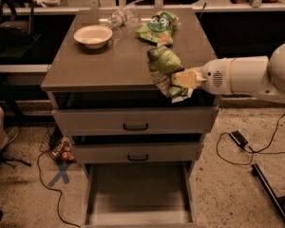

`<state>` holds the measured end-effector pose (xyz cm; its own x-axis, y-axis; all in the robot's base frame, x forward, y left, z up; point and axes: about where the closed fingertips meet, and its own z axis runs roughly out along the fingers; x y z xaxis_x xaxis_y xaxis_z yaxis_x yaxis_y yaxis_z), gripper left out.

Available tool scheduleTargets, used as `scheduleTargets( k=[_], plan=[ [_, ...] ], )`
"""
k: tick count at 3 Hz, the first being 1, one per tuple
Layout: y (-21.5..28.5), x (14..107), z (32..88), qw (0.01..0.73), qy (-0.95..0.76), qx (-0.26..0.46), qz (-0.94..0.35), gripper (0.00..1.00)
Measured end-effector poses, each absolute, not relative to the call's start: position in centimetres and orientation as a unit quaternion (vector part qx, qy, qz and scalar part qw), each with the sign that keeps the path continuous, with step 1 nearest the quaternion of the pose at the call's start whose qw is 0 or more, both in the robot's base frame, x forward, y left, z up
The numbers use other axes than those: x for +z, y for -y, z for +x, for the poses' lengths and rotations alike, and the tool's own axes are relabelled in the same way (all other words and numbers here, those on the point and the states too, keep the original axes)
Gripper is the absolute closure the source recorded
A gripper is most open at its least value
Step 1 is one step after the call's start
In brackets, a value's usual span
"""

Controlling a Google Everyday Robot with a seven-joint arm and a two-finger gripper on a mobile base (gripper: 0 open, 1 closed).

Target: Place green jalapeno chip bag into bottom drawer

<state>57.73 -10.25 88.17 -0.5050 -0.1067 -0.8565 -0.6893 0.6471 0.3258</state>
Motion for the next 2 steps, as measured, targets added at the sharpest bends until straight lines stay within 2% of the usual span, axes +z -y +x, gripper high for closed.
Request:
scheduleTargets(
  k=[2],
  plan=[
    [10.9, 86.8, 56.2, 0.413, -0.799, 0.329, -0.287, 1.0]
  ],
)
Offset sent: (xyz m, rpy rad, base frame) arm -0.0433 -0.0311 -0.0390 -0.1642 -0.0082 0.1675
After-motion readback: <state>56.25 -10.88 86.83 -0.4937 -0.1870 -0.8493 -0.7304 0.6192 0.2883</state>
